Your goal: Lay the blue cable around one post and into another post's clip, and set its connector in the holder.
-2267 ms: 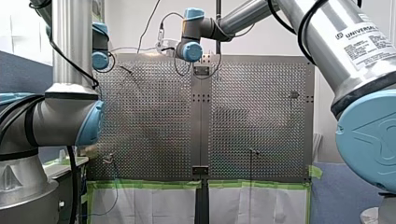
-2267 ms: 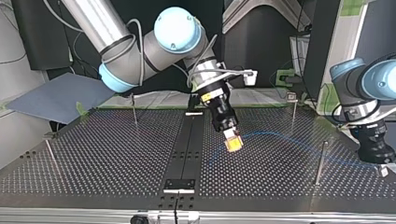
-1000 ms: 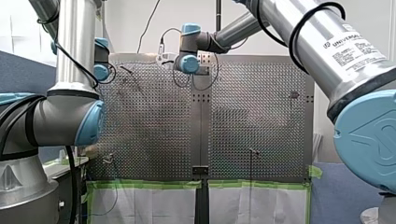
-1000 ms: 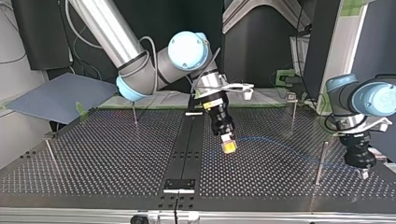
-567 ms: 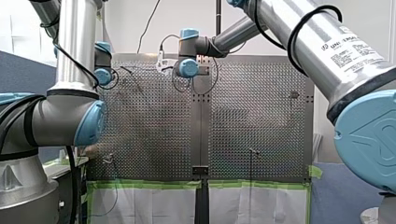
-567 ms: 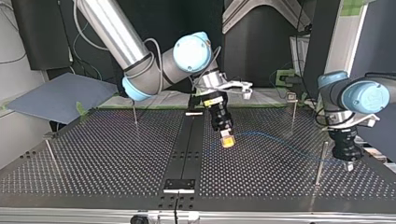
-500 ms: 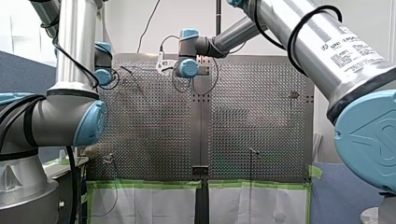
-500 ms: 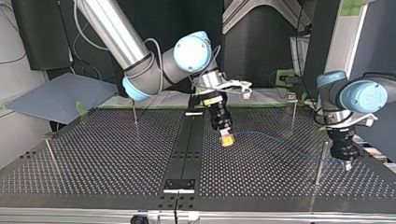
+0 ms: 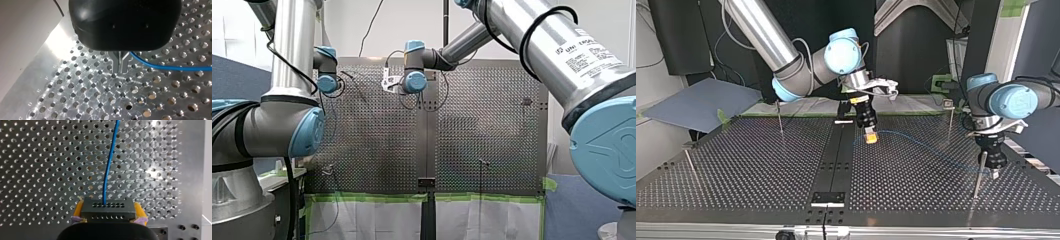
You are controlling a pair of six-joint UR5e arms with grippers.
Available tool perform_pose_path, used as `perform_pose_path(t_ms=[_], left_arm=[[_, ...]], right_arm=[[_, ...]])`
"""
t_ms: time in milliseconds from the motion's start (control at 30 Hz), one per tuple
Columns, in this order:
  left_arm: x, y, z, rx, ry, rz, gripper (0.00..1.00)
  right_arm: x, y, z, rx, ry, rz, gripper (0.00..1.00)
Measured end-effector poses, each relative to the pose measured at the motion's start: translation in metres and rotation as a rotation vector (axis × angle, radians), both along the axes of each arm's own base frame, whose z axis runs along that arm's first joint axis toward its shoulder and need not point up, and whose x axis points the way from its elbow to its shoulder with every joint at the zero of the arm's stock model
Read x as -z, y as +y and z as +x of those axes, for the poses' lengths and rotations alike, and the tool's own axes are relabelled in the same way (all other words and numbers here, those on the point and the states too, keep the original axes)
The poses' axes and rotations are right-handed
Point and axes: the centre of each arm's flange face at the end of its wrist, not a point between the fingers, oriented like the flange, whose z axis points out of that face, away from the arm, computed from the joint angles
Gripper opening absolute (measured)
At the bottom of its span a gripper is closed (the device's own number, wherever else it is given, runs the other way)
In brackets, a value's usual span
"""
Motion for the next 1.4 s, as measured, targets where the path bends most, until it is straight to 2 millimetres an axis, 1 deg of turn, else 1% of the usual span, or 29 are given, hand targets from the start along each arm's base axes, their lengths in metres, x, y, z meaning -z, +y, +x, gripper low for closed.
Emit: perform_pose_path(t_ms=[133,167,200,233,267,300,333,367,400,433,467,500,533,567,600,633,800,1167,1400], left_arm=[[0.000,-0.002,0.000,0.001,-0.001,-0.007,0.07],[0.000,-0.002,0.000,0.001,-0.002,-0.009,0.10],[0.000,-0.003,0.000,0.001,-0.002,-0.012,0.10],[0.000,-0.003,0.000,-0.001,-0.003,-0.016,0.12],[0.000,-0.003,-0.001,-0.002,-0.005,-0.021,0.17],[0.000,-0.003,-0.001,-0.003,-0.006,-0.026,0.17],[0.000,-0.002,-0.001,-0.003,-0.009,-0.034,0.27],[0.000,-0.002,-0.001,-0.003,-0.010,-0.040,0.41],[0.000,-0.002,-0.001,-0.003,-0.012,-0.046,0.41],[0.000,-0.002,-0.001,-0.002,-0.014,-0.054,0.52],[0.000,-0.002,-0.001,-0.001,-0.015,-0.058,0.69],[0.000,-0.002,-0.001,0.000,-0.016,-0.062,0.69],[0.000,-0.003,-0.001,0.001,-0.016,-0.066,0.83],[0.000,-0.003,-0.001,0.002,-0.015,-0.068,0.91],[0.001,-0.004,-0.001,0.003,-0.013,-0.070,0.91],[0.001,-0.004,-0.001,0.004,-0.008,-0.073,0.95],[0.004,-0.006,-0.004,-0.003,0.010,-0.087,0.95],[0.005,-0.011,-0.005,0.001,0.013,-0.104,0.95],[0.005,-0.012,-0.005,0.003,0.013,-0.106,0.95]], right_arm=[[0.006,0.000,-0.003,0.008,0.012,0.010,0.00],[0.007,0.000,-0.003,0.009,0.015,0.012,0.00],[0.009,0.000,-0.004,0.011,0.017,0.014,0.00],[0.010,0.000,-0.005,0.013,0.021,0.016,0.00],[0.012,0.000,-0.005,0.016,0.023,0.018,0.00],[0.014,0.000,-0.006,0.019,0.025,0.020,0.00],[0.017,0.000,-0.008,0.025,0.029,0.023,0.00],[0.019,-0.001,-0.009,0.028,0.031,0.025,0.00],[0.022,-0.001,-0.010,0.031,0.034,0.027,0.00],[0.026,-0.001,-0.012,0.034,0.039,0.031,0.00],[0.029,-0.001,-0.013,0.036,0.042,0.033,0.00],[0.032,-0.001,-0.014,0.039,0.044,0.035,0.00],[0.035,-0.001,-0.016,0.042,0.047,0.037,0.00],[0.038,-0.001,-0.017,0.045,0.050,0.039,0.00],[0.041,-0.001,-0.018,0.047,0.053,0.042,0.00],[0.045,-0.001,-0.020,0.051,0.055,0.044,0.00],[0.061,-0.002,-0.027,0.074,0.059,0.047,0.00],[0.094,-0.011,-0.048,0.127,0.043,0.059,0.00],[0.114,-0.013,-0.063,0.178,0.039,0.061,0.00]])
